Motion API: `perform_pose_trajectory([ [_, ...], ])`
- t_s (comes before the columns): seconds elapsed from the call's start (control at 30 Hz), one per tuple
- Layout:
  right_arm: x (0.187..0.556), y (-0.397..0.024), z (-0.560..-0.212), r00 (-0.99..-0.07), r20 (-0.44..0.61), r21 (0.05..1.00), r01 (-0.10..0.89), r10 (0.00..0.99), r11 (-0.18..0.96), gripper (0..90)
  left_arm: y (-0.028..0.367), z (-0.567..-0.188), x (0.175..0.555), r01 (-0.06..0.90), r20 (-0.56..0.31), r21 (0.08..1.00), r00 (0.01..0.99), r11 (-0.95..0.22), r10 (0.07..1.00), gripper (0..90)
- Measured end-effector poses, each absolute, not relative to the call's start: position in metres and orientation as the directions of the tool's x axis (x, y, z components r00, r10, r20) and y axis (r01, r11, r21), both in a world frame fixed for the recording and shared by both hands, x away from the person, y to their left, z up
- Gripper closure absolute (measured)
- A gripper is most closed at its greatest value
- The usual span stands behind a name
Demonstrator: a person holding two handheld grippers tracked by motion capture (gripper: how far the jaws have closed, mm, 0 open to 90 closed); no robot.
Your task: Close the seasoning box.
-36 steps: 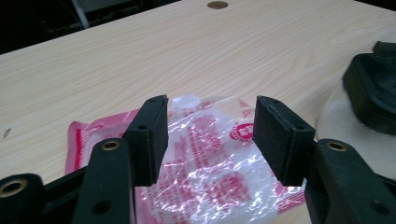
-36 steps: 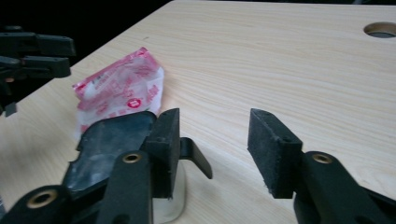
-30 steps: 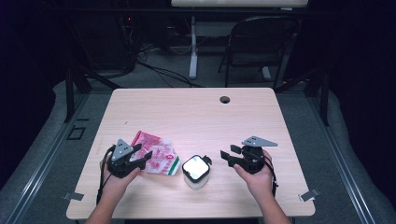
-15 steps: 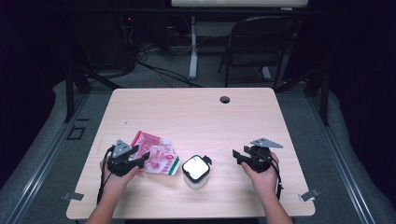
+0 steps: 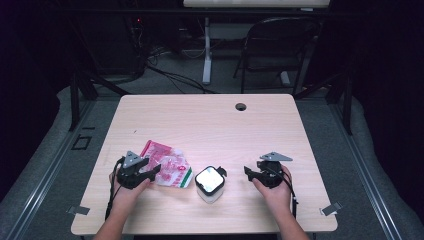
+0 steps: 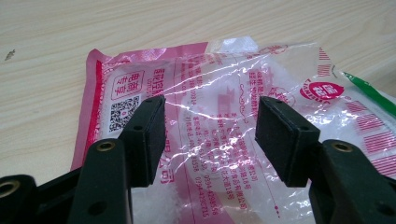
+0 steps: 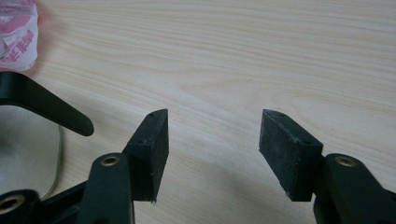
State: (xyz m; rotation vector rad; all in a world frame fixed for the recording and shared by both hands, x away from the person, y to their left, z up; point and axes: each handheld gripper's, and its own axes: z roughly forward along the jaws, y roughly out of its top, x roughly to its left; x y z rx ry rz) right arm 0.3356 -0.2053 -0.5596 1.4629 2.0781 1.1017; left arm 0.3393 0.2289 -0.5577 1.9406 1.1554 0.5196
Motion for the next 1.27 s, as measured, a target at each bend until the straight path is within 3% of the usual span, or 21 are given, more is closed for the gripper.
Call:
perform_pose_trajectory([
  [0.5, 0.332, -0.193, -0.563, -0.427, 0.122, 0.778, 0.601, 0.896, 0.181, 42.9, 0.226, -0.561, 0.34, 0.547, -0.037, 0.789, 0.497, -0.28, 0.867, 42.3],
  [1.27, 0.336, -0.205, -0.56, -0.402, 0.143, 0.768, 0.621, 0.904, 0.155, 41.6, 0.229, -0.556, 0.341, 0.543, -0.058, 0.801, 0.493, -0.255, 0.868, 41.3],
])
